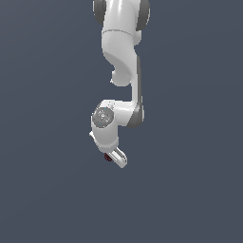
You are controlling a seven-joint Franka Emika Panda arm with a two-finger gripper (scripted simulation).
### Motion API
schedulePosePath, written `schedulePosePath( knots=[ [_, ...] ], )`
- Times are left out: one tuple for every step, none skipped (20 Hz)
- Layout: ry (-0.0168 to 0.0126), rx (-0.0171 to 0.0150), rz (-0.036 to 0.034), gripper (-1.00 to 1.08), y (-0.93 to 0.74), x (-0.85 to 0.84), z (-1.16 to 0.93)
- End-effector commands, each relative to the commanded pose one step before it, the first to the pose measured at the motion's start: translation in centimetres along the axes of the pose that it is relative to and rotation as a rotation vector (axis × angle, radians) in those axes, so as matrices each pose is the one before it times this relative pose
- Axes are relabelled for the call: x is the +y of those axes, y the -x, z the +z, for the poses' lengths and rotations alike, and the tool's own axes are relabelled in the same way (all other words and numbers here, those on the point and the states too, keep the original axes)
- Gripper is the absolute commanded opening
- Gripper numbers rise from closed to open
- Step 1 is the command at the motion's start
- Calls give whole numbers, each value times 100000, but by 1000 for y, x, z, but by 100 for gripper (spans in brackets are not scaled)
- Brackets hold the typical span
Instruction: Pick up the object and move it to a goal position.
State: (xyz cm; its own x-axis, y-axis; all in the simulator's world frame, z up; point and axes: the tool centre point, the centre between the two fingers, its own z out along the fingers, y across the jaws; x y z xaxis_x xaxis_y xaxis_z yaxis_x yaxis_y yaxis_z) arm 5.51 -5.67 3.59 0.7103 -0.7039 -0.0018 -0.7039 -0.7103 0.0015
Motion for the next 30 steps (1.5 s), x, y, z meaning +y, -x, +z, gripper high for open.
schedulePosePath(
  knots=[
    [-136, 126, -48, -100, 475, -90, -792],
    [0, 0, 0, -100, 265, -13, -370],
    [-49, -48, 6, -100, 290, -9, -408],
    [0, 0, 0, -100, 325, -16, -453],
    [0, 0, 0, -100, 356, -18, -496],
    [0, 0, 0, -100, 386, -20, -540],
    [0, 0, 0, -100, 418, -22, -584],
    [0, 0, 0, -100, 450, -23, -629],
    [-48, -49, 9, -100, 474, -17, -672],
    [0, 0, 0, -100, 515, -27, -722],
    [0, 0, 0, -100, 549, -29, -770],
    [0, 0, 0, -100, 578, -31, -813],
    [0, 0, 0, -100, 590, -32, -831],
    [-45, -51, 12, -100, 583, -22, -835],
    [0, 0, 0, -100, 598, -32, -846],
    [0, 0, 0, -100, 602, -33, -854],
    [0, 0, 0, -100, 606, -33, -863],
    [0, 0, 0, -100, 610, -33, -871],
    [0, 0, 0, -100, 614, -33, -881],
    [0, 0, 0, -100, 619, -33, -891],
    [0, 0, 0, -100, 625, -34, -902],
    [39, 52, 24, -100, 630, -31, -918],
    [0, 0, 0, -100, 637, -34, -927],
    [0, 0, 0, -100, 645, -35, -942],
    [37, 57, 12, -100, 660, -38, -965],
    [0, 0, 0, -100, 663, -36, -978],
    [36, 57, 14, -100, 682, -40, -1005],
    [0, 0, 0, -100, 689, -38, -1024],
    [49, 82, 20, -100, 716, -44, -1059],
    [0, 0, 0, -100, 708, -40, -1060]
  ],
)
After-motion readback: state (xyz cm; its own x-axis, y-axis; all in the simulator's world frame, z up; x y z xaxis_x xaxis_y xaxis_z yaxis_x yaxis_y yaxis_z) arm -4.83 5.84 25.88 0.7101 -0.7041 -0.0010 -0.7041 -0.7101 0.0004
